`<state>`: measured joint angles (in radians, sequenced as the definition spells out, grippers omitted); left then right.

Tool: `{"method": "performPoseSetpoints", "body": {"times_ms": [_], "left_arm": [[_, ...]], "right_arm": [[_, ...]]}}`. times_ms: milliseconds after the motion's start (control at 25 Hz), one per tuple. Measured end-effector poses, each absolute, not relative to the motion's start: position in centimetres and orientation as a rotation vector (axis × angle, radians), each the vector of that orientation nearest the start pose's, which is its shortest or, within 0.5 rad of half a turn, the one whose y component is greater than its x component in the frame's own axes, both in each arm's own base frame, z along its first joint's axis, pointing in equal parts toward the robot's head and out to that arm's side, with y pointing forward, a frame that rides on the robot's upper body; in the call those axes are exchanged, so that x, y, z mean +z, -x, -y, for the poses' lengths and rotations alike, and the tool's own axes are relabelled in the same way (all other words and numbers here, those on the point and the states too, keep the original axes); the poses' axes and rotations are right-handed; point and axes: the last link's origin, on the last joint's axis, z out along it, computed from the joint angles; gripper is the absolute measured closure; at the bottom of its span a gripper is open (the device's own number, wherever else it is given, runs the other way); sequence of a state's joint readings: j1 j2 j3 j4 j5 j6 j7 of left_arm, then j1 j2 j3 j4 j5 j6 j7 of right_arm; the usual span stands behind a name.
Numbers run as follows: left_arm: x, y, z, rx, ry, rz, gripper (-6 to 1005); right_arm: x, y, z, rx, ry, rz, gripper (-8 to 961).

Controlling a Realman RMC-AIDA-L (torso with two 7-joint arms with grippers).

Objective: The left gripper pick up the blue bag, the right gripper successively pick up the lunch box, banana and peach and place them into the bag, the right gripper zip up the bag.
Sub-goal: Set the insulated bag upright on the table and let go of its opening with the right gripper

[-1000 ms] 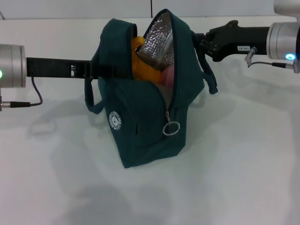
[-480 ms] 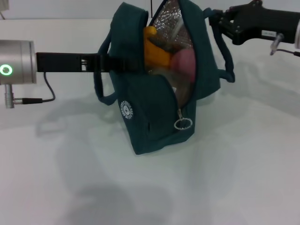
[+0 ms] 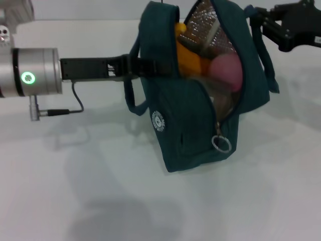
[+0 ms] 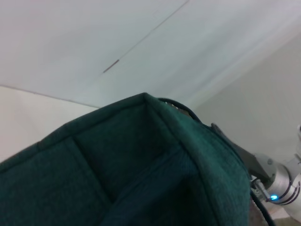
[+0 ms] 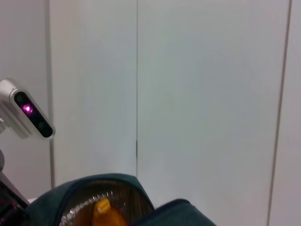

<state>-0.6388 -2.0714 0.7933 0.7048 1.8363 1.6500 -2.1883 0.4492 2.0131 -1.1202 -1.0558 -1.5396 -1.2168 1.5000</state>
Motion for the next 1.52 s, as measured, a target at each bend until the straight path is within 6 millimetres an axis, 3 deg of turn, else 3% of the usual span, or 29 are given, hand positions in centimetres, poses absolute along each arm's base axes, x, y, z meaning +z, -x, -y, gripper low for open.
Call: {"method": "performPoseSetpoints", "body": {"times_ms": [200, 720, 1040, 1520], "left_arm": [[-0.5, 19.5, -35.0, -0.990, 2.671, 1.577, 968], [-2.5, 20.6, -34.9, -0.946, 2.619, 1.651, 968], [-4.0, 18.7, -34.9, -0.860, 2.741, 1.622, 965], [-3.6, 19.0, -35.7, -0.873, 2.683, 1.612, 964]], "right_arm": [[5.8, -20.3, -37.5, 0.726, 2.464, -0.320, 890], [5.1, -21.0, -37.0, 0.728, 2.475, -0.356, 891], [4.8, -20.1, -37.9, 0.829, 2.439, -0.407, 891], [3.9, -21.5, -36.9, 0.807, 2.447, -0.430, 892]]}}
